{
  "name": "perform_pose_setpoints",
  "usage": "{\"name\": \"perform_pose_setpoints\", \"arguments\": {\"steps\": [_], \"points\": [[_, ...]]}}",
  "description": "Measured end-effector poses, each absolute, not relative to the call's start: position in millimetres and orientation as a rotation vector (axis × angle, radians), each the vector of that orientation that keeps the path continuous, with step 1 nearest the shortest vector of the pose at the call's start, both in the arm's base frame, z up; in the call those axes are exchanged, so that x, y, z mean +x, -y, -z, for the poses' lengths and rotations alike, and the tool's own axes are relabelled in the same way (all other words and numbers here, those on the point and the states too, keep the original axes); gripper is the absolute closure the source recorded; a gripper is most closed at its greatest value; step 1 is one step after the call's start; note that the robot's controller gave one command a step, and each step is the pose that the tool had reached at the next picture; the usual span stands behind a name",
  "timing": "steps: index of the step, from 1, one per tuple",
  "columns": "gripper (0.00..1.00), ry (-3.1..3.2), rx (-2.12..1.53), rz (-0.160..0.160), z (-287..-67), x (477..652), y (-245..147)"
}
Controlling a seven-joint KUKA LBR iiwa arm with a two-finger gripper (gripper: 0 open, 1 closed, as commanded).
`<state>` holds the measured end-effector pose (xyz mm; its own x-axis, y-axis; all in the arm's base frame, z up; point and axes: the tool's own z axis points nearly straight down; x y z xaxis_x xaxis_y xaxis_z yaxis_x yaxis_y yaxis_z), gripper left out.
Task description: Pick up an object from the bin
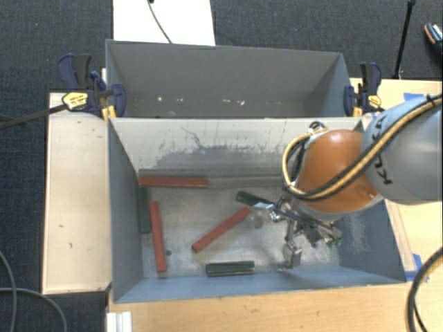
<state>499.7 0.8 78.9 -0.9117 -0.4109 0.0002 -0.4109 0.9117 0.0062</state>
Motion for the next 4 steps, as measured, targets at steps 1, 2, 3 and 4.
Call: {"name": "perform_pose_setpoints", "arguments": {"steps": [1,2,3,4], "points": [[0.0,2.982,1.0,0.004,-90,479.4,-64],[0.0,2.876,1.286,0.002,-163,481.9,-118],[0.0,3.019,0.86,0.001,-70,493.2,-105],[0.0,2.726,1.573,0.0,-71,520.5,-115]]}}
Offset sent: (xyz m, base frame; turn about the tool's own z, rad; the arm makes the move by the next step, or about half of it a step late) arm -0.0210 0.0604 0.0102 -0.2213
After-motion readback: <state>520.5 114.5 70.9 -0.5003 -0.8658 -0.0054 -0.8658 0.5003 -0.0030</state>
